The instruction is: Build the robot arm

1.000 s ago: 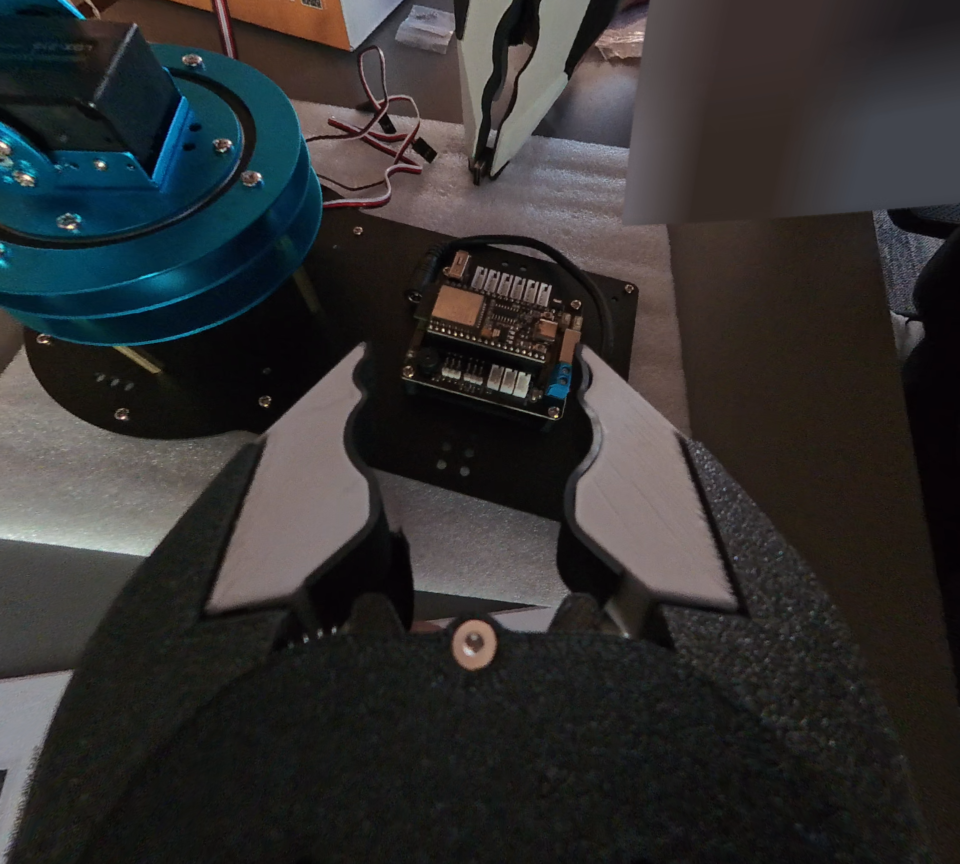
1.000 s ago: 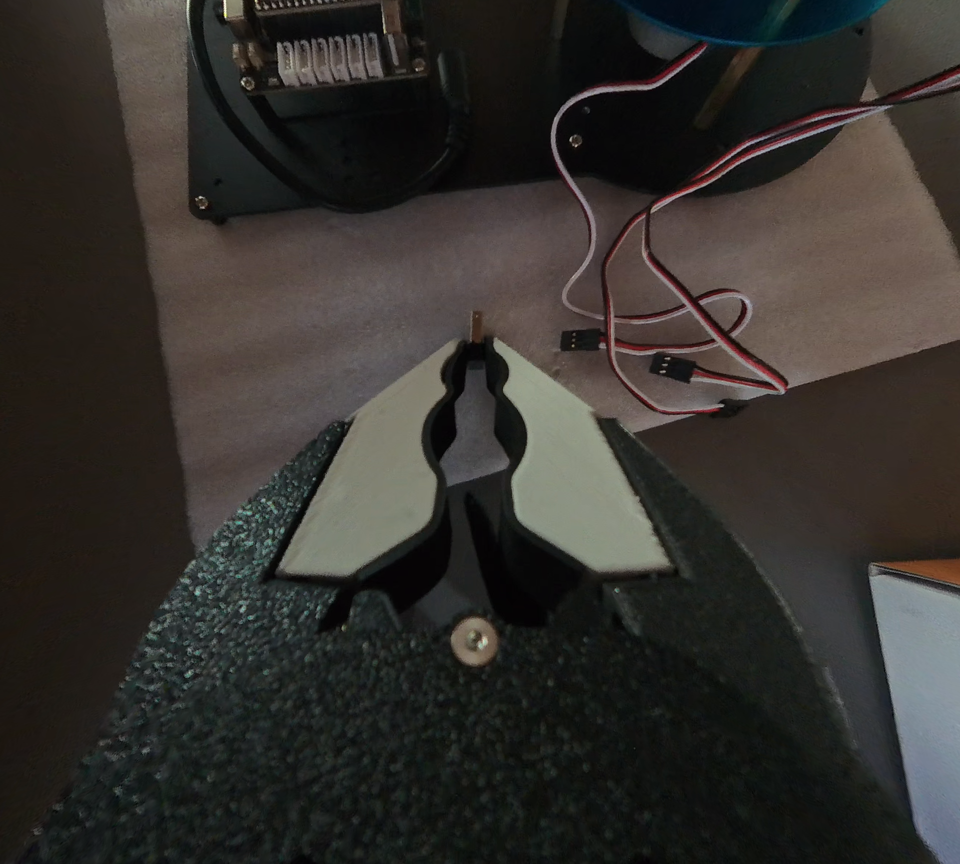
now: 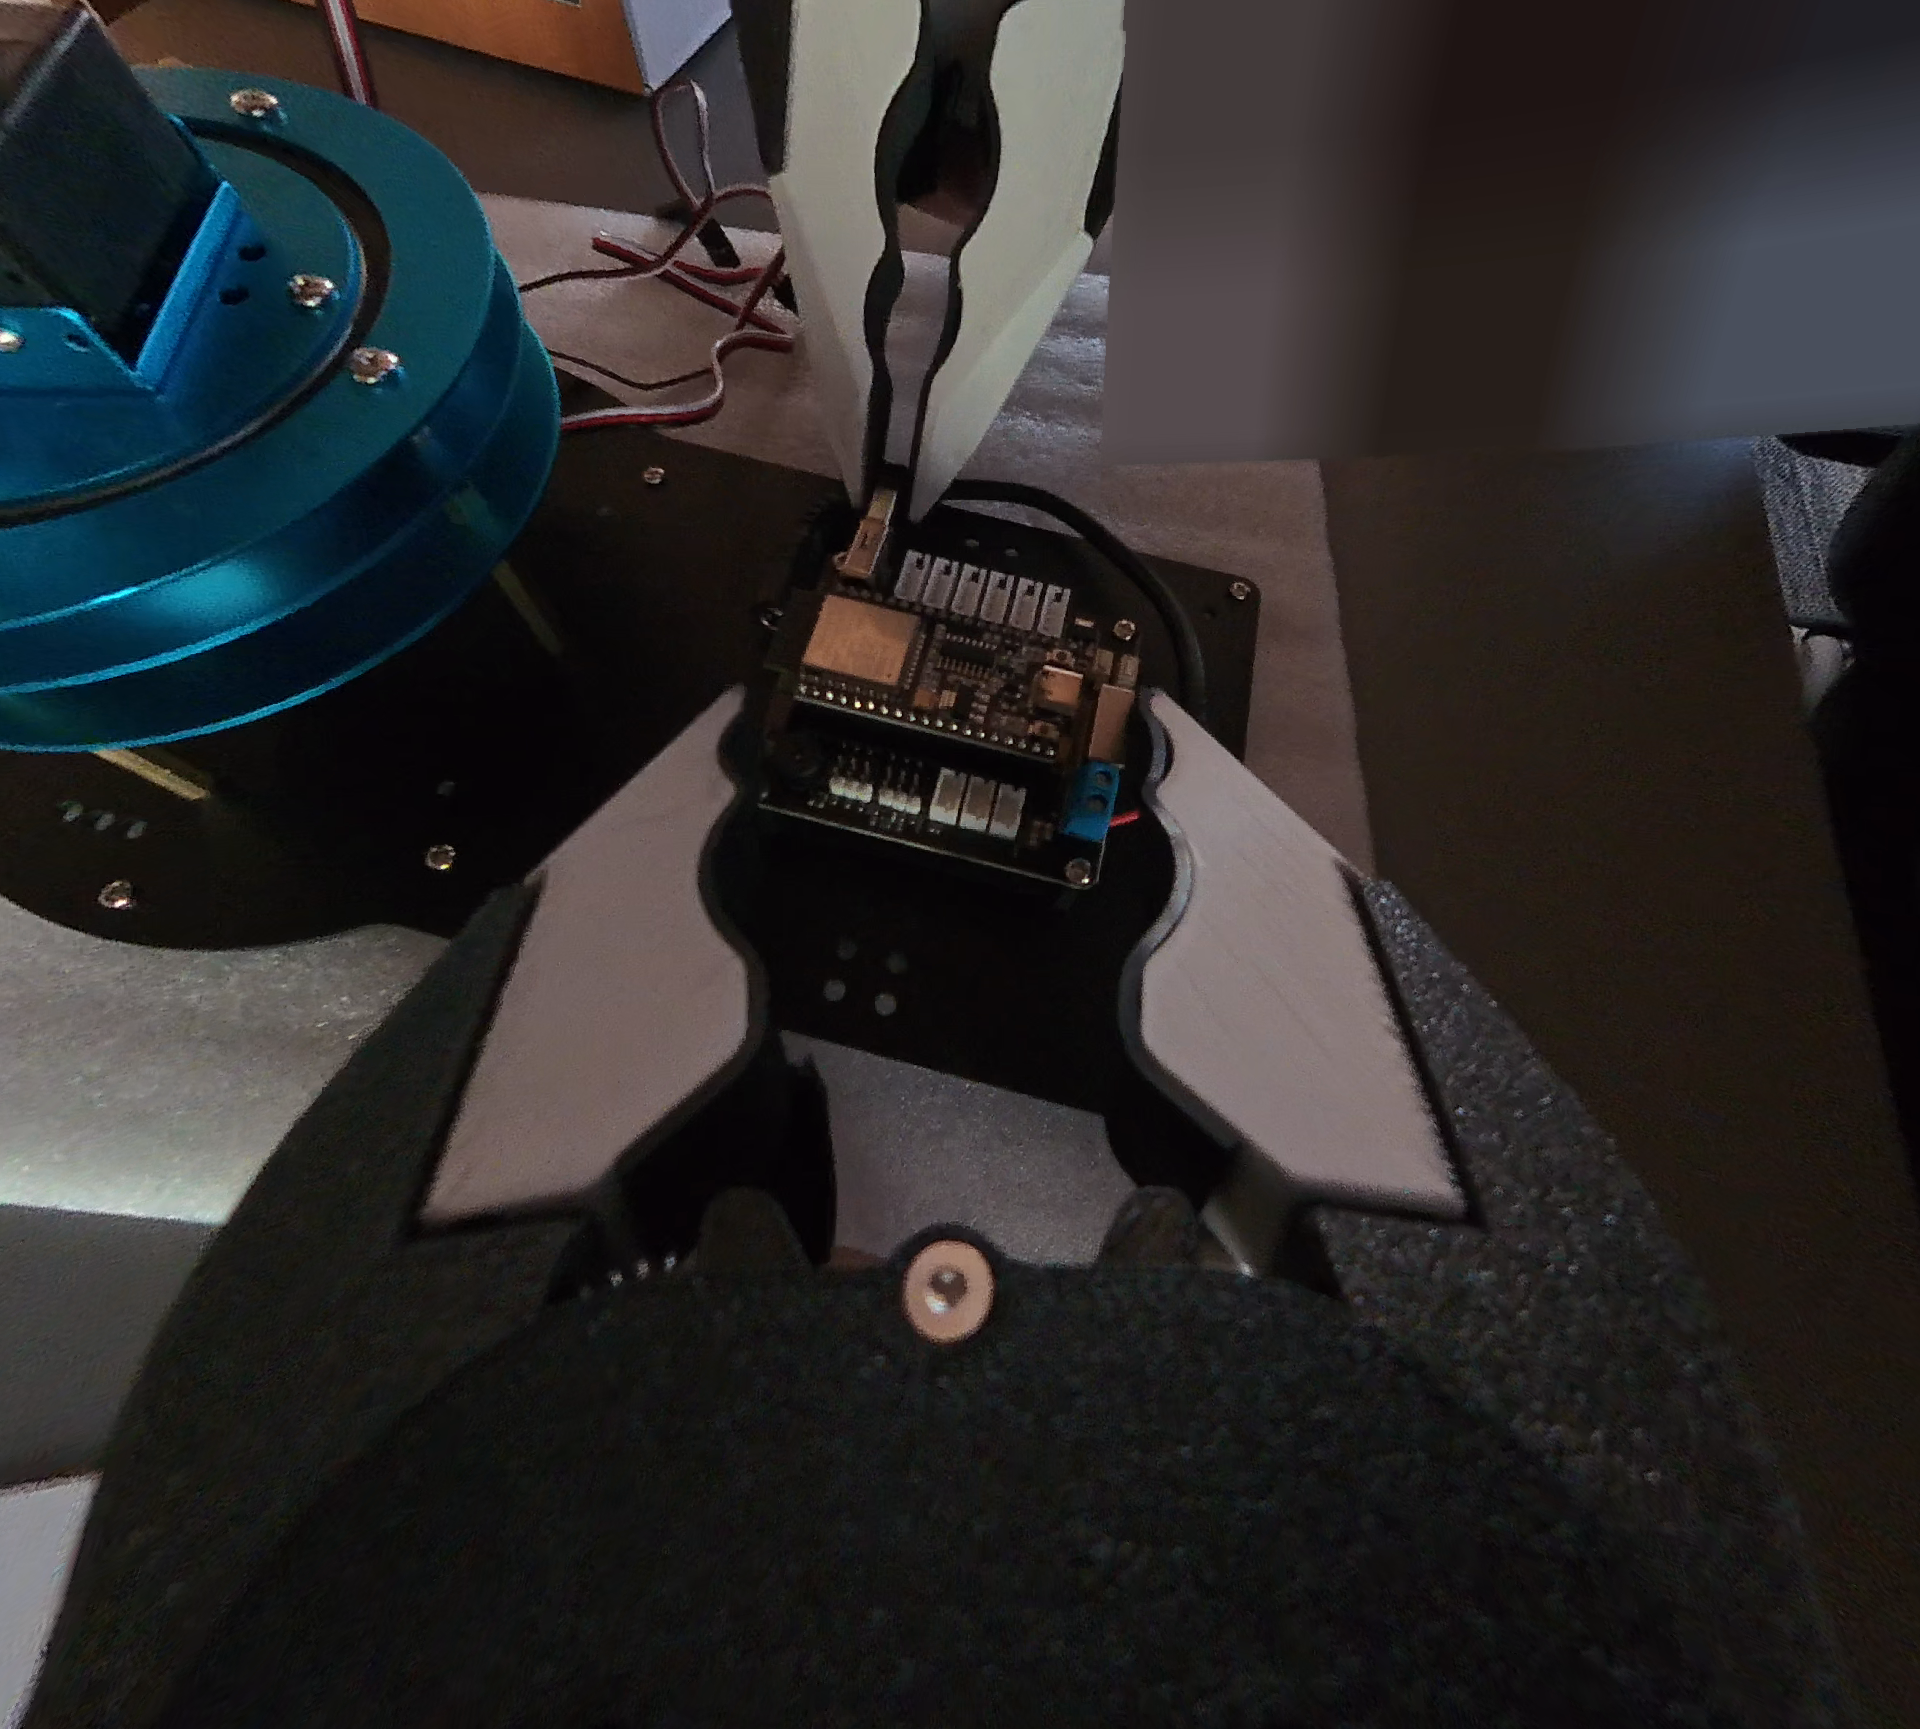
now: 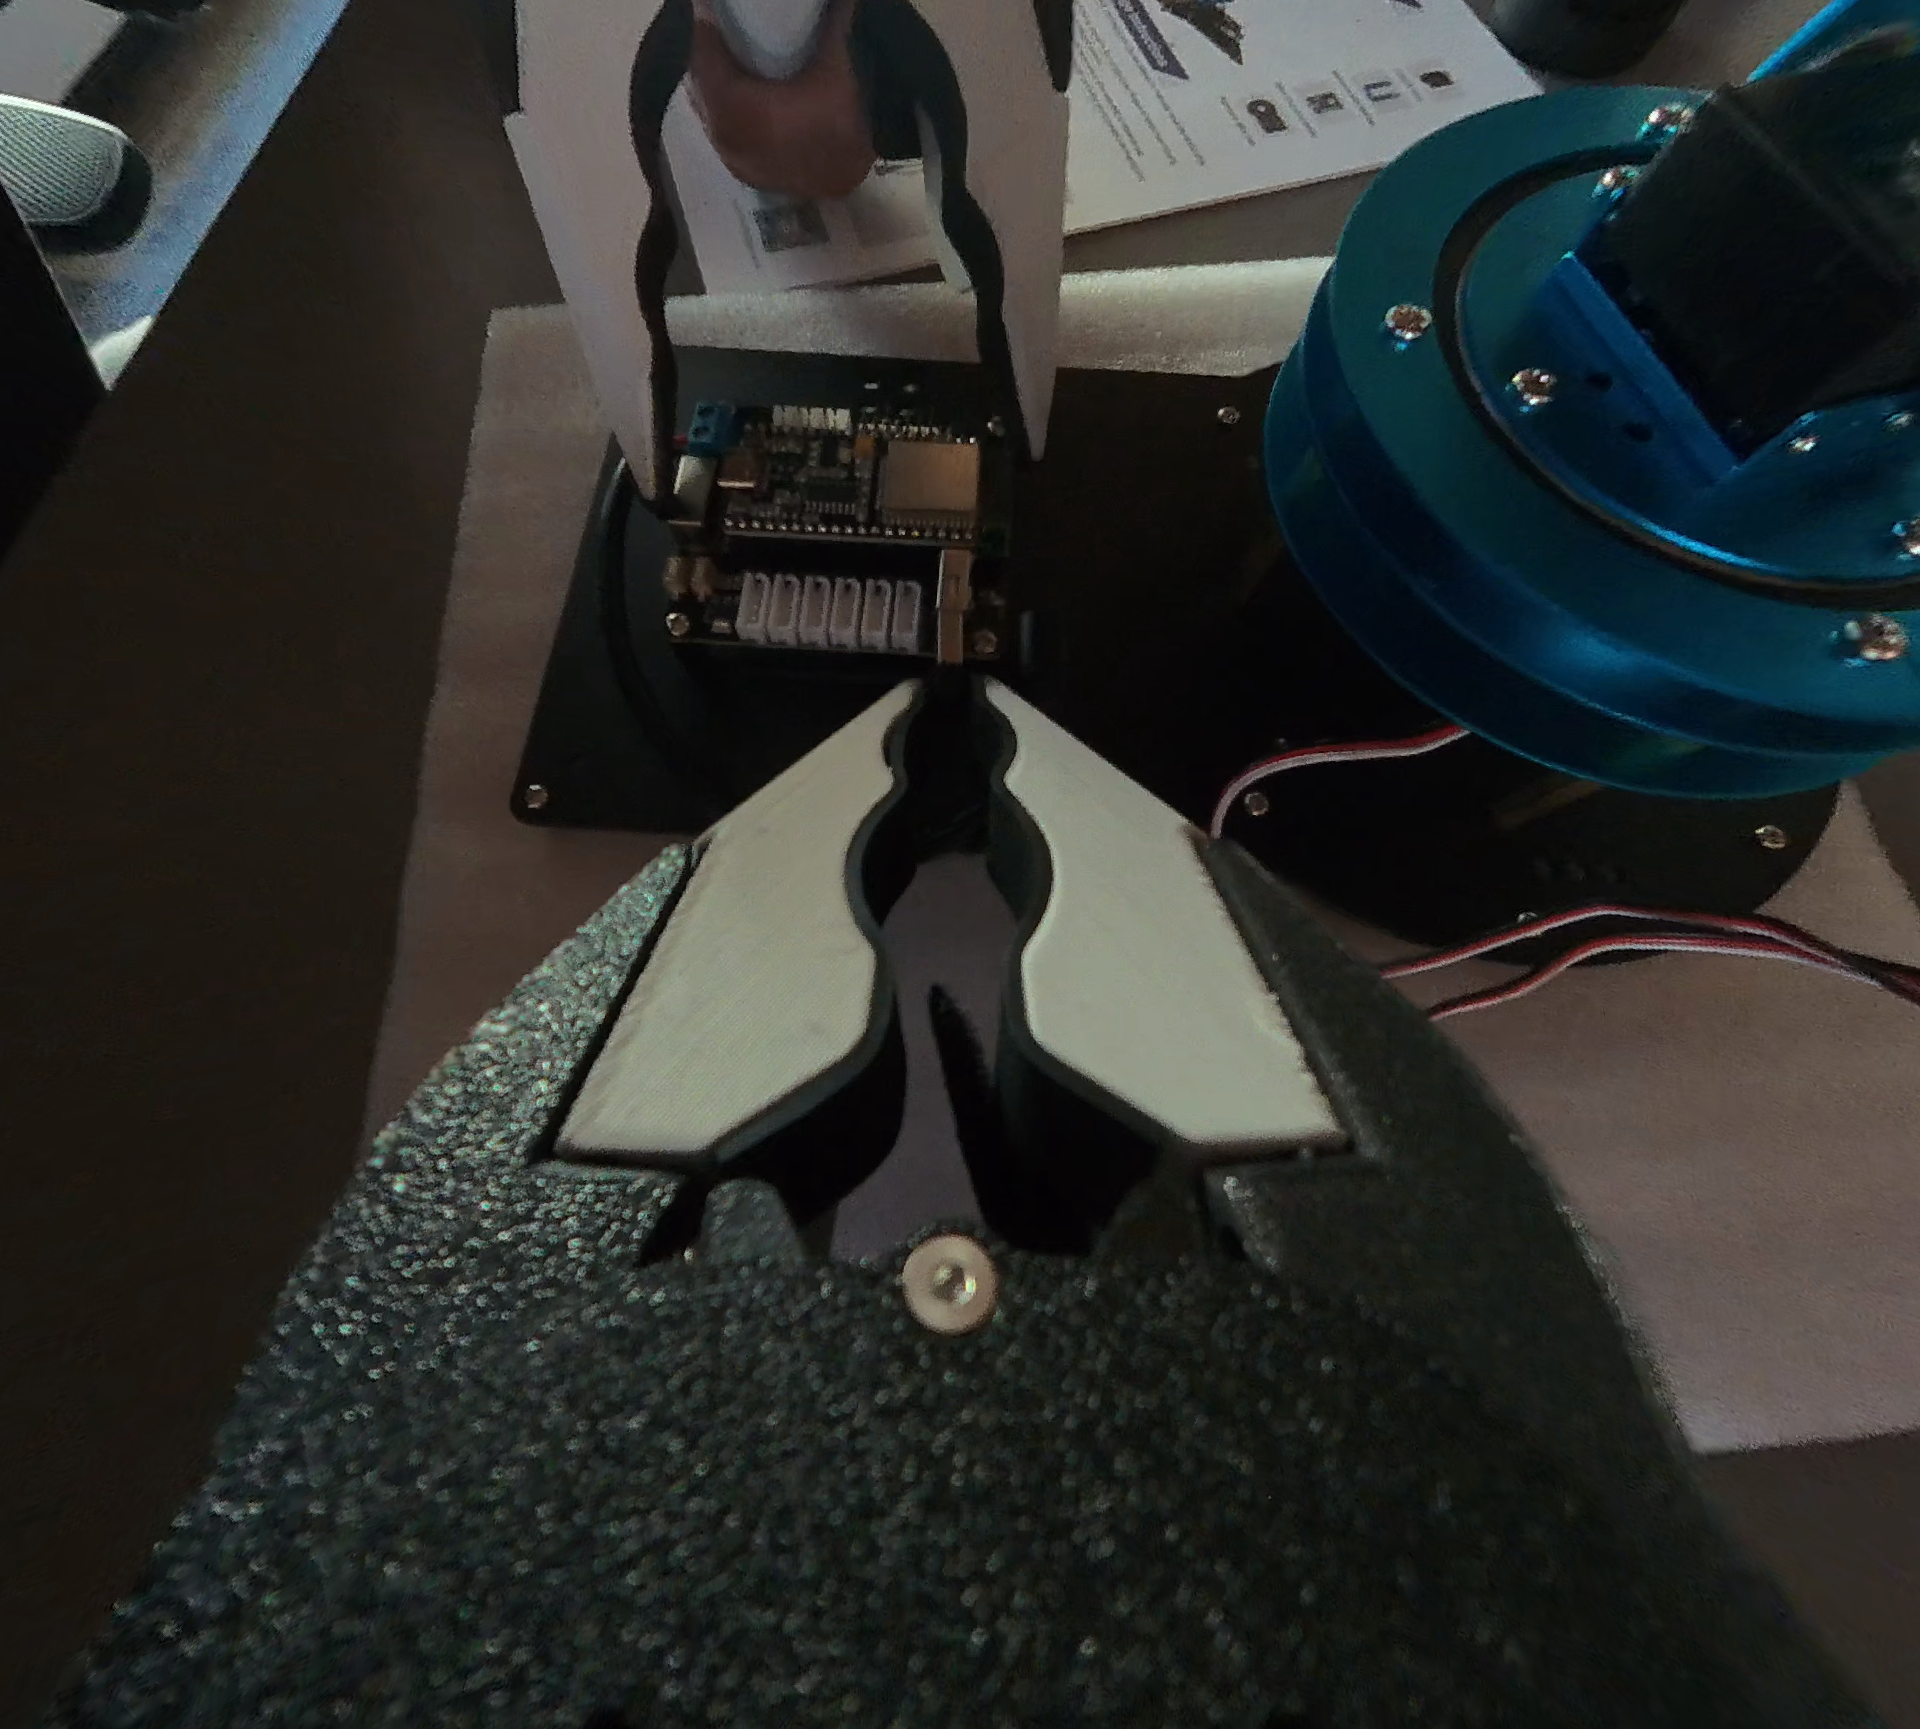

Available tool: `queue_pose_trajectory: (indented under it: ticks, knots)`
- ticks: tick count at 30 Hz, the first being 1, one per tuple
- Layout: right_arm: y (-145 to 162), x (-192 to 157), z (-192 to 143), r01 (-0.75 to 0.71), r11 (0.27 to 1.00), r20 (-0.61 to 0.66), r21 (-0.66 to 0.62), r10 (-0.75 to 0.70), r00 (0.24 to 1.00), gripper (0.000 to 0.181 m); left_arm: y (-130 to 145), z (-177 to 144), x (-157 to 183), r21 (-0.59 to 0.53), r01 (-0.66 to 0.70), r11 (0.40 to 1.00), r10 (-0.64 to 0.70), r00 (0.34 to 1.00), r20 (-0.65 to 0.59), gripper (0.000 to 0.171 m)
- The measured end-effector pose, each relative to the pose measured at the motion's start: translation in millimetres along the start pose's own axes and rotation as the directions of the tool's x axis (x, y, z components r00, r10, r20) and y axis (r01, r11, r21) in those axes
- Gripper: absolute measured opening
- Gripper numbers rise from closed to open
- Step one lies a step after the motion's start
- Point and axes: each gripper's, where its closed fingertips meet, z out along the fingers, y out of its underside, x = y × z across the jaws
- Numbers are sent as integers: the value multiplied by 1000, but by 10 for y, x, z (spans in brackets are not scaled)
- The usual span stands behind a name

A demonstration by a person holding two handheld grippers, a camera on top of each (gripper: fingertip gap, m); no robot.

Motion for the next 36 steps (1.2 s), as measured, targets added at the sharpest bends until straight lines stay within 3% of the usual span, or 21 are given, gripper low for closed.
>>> queue_pose_trajectory:
  ticks: [11, 18, 32, 36]
  knots:
    - [9, -9, 1, -49, 993, -118, -106, 36, 992, 3, 7, 37, 34, -7, 8, 1000, -8, 1000, -10, 65]
    - [19, -1, 12, -32, 973, -50, -228, 21, 999, 4, 9, 41, 33, -9, 2, 1000, -2, 1000, -3, 65]
    - [17, -1, 29, 99, 972, -52, -213, -113, 992, 4, 17, 51, 28, -18, -8, 1000, 8, 1000, 17, 65]
    - [7, -4, 31, 5, 990, 18, -141, -3, 1000, 3, 15, 51, 25, -19, -10, 1000, 10, 1000, 22, 65]
